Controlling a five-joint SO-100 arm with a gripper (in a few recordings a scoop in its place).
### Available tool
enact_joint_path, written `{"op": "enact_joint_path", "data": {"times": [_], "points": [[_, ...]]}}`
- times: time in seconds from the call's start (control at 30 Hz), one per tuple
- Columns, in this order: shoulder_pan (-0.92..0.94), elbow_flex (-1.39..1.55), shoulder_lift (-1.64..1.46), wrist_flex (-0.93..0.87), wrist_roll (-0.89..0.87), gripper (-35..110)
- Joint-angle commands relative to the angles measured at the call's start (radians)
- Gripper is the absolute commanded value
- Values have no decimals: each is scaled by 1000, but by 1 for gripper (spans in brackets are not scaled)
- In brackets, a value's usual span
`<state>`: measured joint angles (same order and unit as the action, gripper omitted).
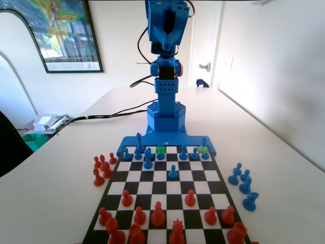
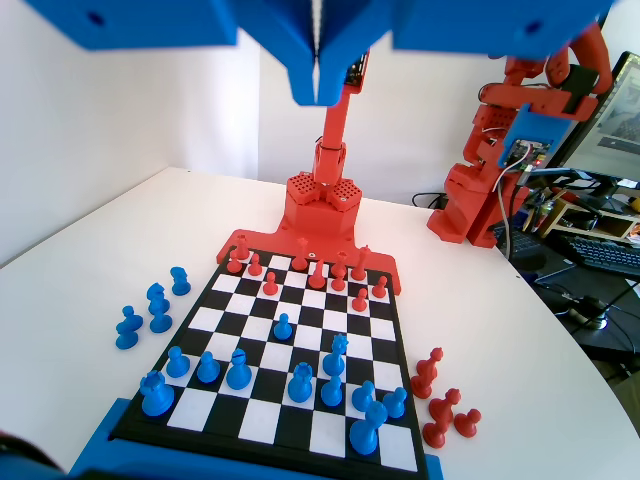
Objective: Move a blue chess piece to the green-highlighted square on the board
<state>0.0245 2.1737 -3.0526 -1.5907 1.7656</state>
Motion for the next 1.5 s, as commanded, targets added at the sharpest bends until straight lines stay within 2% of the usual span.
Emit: {"op": "enact_joint_path", "data": {"times": [0.0, 0.97, 1.13, 1.4, 1.47], "points": [[-5, 5, -3, 17, 0, 1], [-5, 5, -3, 17, 0, 1], [-3, 5, -3, 17, 0, 8], [-3, 5, -3, 15, 0, 9], [-15, 5, -2, 15, 2, 5]]}}
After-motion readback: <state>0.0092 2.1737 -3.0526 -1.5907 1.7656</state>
